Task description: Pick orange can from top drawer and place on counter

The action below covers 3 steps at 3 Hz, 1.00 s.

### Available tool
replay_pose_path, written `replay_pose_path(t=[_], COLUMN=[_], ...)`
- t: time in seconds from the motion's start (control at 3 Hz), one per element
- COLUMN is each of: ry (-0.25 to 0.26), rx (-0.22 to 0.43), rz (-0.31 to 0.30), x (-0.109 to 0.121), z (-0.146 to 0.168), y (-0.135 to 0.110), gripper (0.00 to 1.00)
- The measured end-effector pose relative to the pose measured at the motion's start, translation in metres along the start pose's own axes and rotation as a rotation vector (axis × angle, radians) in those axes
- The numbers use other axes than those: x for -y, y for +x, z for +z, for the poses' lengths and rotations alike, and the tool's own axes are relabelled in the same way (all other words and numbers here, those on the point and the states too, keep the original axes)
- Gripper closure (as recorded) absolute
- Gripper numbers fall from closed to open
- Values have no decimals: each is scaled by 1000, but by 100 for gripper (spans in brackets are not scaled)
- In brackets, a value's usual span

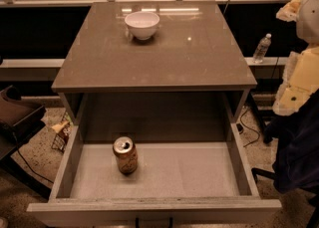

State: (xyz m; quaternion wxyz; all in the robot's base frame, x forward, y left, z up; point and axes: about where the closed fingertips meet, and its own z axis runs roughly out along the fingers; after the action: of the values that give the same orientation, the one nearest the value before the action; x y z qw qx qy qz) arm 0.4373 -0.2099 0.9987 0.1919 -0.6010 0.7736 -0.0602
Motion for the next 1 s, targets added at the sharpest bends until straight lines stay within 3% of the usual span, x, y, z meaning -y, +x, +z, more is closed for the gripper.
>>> replay_pose_path(t=[0.33, 0.67, 1.0], ry=[3, 23, -56], rx=[7, 54, 223], rz=[0, 2, -38], x=[0, 2, -29], z=[0, 1, 70], y=[-1, -9, -23], gripper=[0, 0, 0])
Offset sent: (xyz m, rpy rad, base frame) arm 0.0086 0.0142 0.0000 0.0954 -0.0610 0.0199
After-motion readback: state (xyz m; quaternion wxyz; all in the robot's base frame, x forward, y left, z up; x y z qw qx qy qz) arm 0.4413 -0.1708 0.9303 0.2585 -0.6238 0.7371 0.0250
